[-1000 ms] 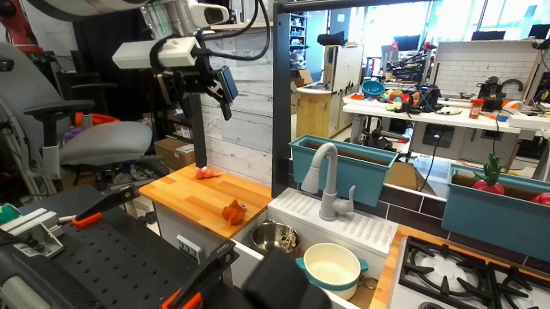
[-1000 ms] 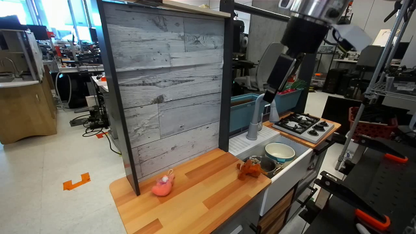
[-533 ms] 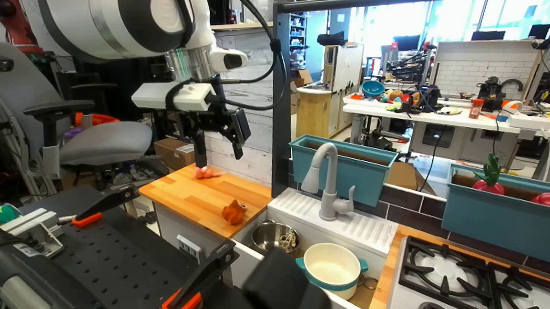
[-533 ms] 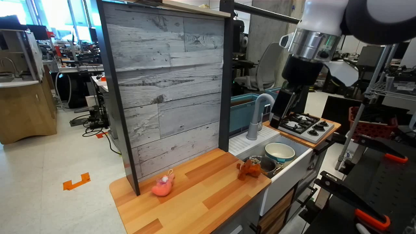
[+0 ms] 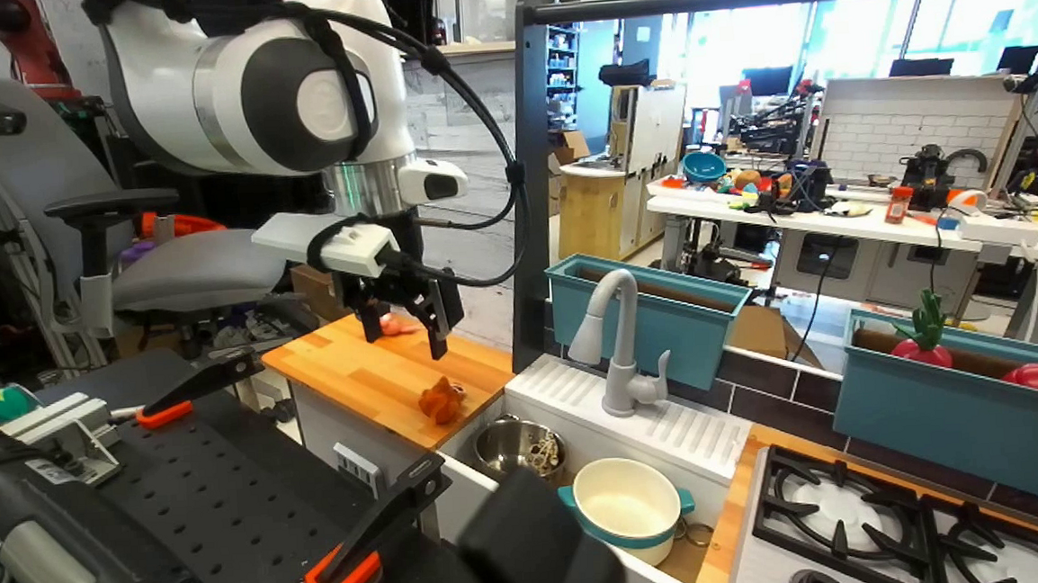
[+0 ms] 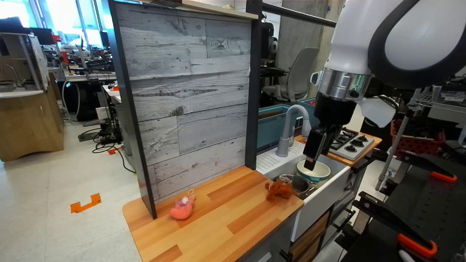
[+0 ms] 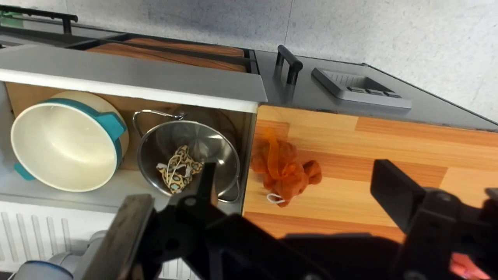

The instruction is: Pick up the animal plush toy on the counter and put it in the pot

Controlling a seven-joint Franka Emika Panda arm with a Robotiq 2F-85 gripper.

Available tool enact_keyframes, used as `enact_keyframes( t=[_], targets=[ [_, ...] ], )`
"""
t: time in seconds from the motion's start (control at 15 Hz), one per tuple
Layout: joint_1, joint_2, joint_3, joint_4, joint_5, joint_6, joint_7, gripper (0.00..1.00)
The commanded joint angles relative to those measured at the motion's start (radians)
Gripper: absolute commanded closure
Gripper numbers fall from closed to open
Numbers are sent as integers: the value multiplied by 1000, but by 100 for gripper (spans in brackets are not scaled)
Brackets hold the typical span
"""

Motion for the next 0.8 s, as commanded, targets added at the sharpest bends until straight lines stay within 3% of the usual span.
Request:
enact_keyframes(
  t=[0.0,0.13,0.4,0.73],
  targets=[
    [-53,70,43,36,51,46,-19,0],
    [-118,96,99,50,91,74,-35,0],
    [-179,158,134,91,96,172,-46,0],
    [-180,251,120,160,79,193,-51,0]
  ],
)
